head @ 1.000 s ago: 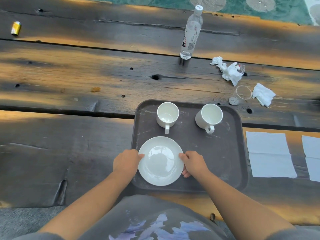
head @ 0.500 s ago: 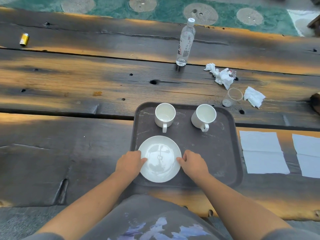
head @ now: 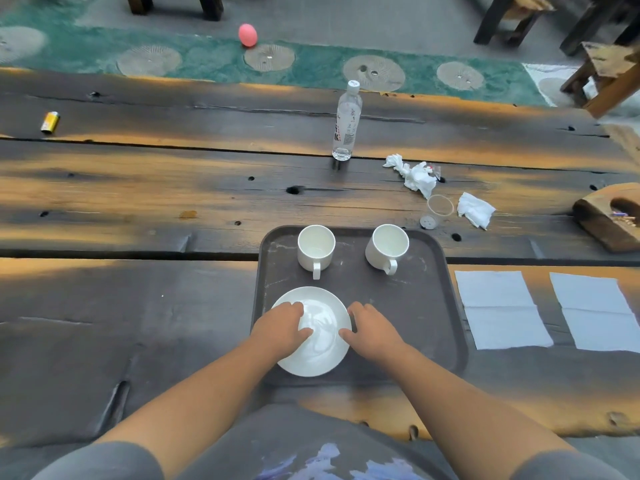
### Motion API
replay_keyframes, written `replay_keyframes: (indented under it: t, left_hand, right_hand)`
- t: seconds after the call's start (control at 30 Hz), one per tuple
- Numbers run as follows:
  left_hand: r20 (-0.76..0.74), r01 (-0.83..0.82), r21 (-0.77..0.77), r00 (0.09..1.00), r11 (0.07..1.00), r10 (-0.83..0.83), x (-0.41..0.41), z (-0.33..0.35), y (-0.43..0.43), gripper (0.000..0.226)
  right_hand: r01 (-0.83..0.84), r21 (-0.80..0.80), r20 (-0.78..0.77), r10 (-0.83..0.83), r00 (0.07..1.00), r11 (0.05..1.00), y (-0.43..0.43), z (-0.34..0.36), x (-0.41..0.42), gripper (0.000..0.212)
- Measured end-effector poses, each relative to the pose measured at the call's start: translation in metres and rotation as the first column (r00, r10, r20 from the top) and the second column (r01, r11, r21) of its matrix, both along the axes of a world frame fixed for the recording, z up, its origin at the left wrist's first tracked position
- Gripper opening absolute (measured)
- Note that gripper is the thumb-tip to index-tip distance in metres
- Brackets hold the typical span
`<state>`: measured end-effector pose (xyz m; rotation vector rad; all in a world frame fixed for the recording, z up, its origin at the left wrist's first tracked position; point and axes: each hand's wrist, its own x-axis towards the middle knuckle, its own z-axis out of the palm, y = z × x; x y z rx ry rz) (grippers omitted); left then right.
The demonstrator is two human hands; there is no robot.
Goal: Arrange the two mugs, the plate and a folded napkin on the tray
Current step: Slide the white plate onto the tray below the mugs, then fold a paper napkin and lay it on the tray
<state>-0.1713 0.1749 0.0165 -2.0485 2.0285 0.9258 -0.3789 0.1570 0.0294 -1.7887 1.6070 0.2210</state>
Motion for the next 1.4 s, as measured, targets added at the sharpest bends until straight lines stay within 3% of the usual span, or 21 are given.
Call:
replay_keyframes:
  t: [0.13, 0.37, 0.7, 1.07, 1.3, 1.4]
  left_hand:
    - [0.086, 0.076, 0.031, 0.993, 0.997, -0.078, 0.002, 0.003, -0.002, 0.042]
    - [0.102, 0.087, -0.004, 0.991, 0.996, -0.086, 0.008, 0.010, -0.009, 0.042]
    - [0.011, 0.149, -0.111, 0.989, 0.983, -0.149, -0.027, 0.015, -0.018, 0.038]
    - [0.016, 0.138, -0.123, 0.990, 0.983, -0.137, -0.142, 0.016, -0.035, 0.033]
    - [-0.003, 0.031, -0.122, 0.999, 0.992, -0.032, -0.265, 0.012, -0.050, 0.030]
    - [-0.022, -0.009, -0.128, 1.000, 0.992, 0.006, -0.305, 0.012, -0.058, 0.028]
  right_hand:
    - [-0.009, 0.016, -0.032, 0.009, 0.999, 1.000, 0.001, 0.002, -0.002, 0.038]
    - [0.002, -0.021, -0.027, -0.003, 1.000, 1.000, -0.005, 0.007, 0.002, 0.038]
    - [0.112, -0.076, 0.066, -0.107, 0.992, 0.991, -0.006, 0.010, -0.022, 0.047]
    - [0.096, -0.147, 0.145, -0.074, 0.987, 0.984, -0.021, 0.002, -0.121, 0.043]
    - [0.044, -0.132, 0.154, -0.023, 0.988, 0.990, -0.048, -0.009, -0.244, 0.033]
    - [0.041, -0.135, 0.149, -0.021, 0.989, 0.990, -0.060, -0.013, -0.291, 0.039]
